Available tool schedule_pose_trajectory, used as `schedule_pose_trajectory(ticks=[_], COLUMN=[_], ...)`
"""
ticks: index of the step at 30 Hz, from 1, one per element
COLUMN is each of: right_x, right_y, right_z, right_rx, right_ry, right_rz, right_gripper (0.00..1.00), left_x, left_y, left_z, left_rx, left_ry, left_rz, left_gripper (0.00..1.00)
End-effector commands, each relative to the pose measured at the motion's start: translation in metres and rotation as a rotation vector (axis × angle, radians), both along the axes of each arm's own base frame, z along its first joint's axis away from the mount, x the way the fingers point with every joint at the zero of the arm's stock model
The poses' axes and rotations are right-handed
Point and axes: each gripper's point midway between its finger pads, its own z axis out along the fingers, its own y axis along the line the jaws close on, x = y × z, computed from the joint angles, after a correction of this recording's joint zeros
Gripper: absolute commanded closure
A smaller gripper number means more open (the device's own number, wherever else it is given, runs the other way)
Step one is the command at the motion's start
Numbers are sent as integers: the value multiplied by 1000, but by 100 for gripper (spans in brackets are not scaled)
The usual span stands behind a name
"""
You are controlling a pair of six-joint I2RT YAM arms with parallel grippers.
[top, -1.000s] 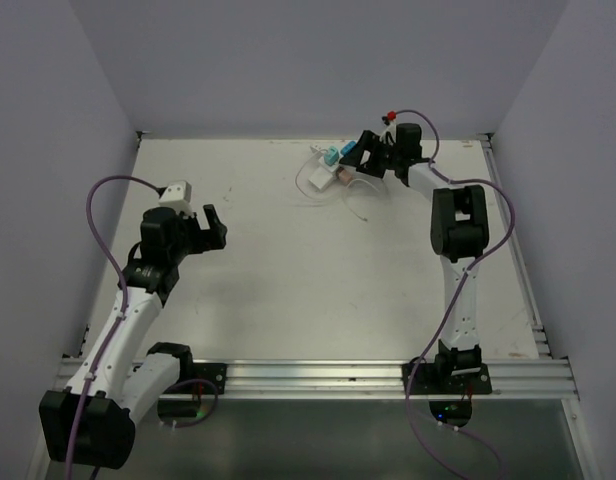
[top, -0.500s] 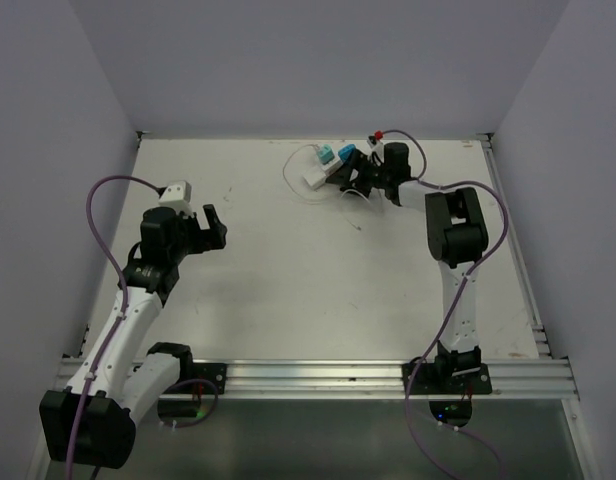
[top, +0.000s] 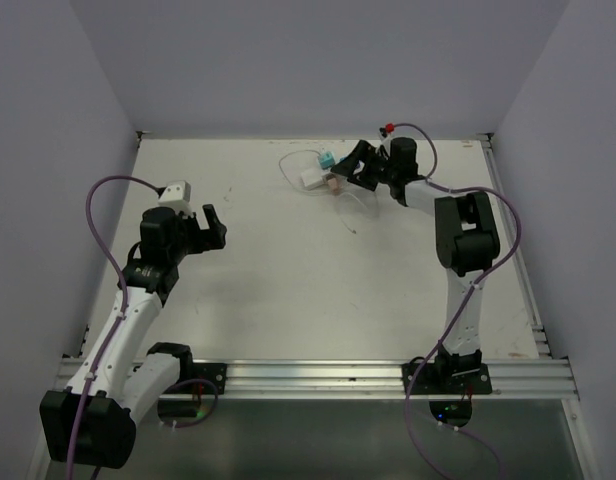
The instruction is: Pull the plug off the socket
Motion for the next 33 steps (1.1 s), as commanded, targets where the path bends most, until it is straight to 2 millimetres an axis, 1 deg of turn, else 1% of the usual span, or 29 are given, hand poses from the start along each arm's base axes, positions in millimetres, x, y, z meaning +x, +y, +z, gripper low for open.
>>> schedule_pose_trajectory(ticks=[1,5,6,7,9,10,12,14,15,17,21,23,26,30,31,33], right_x=[21,35,40,42,46,47,45,42,37,30,22,22,26,32,33,35], right_y=[-16,-17,-16,-16,-15,-15,-14,-14,-14,-16,-14,-13,-12,-6,-6,-5], right_z=[31,29,33,28,31,28,21,18,11,5,-1,-3,-8,-5,-10,-12], right_rx=[18,45,55,60,83,85,86,80,74,56,48,50,68,105,106,109], right_ry=[-69,-45,-57,-48,-55,-51,-44,-50,-43,-45,-59,-60,-72,-117,-108,-111], right_rz=[-106,-157,-164,-172,-182,-185,-177,-164,-157,-148,-118,-113,-103,-81,-76,-70], right_gripper=[13,13,13,14,14,14,15,16,17,18,20,24,27,27,27,26], left_x=[9,10,10,10,10,10,10,10,10,10,10,10,11,11,11,11], left_y=[0,0,0,0,0,0,0,0,0,0,-1,-1,-2,-2,-3,-2], left_z=[19,18,18,17,18,17,17,16,18,18,17,16,15,15,14,13], left_rx=[-18,-19,-18,-19,-18,-19,-19,-19,-18,-20,-22,-23,-24,-27,-28,-27], left_ry=[-63,-61,-58,-55,-58,-57,-57,-53,-58,-58,-56,-55,-51,-48,-46,-43], left_rz=[4,6,4,5,8,6,6,6,6,5,1,0,-3,-3,-6,-4], left_gripper=[0,0,0,0,0,0,1,0,0,0,0,0,1,0,0,0])
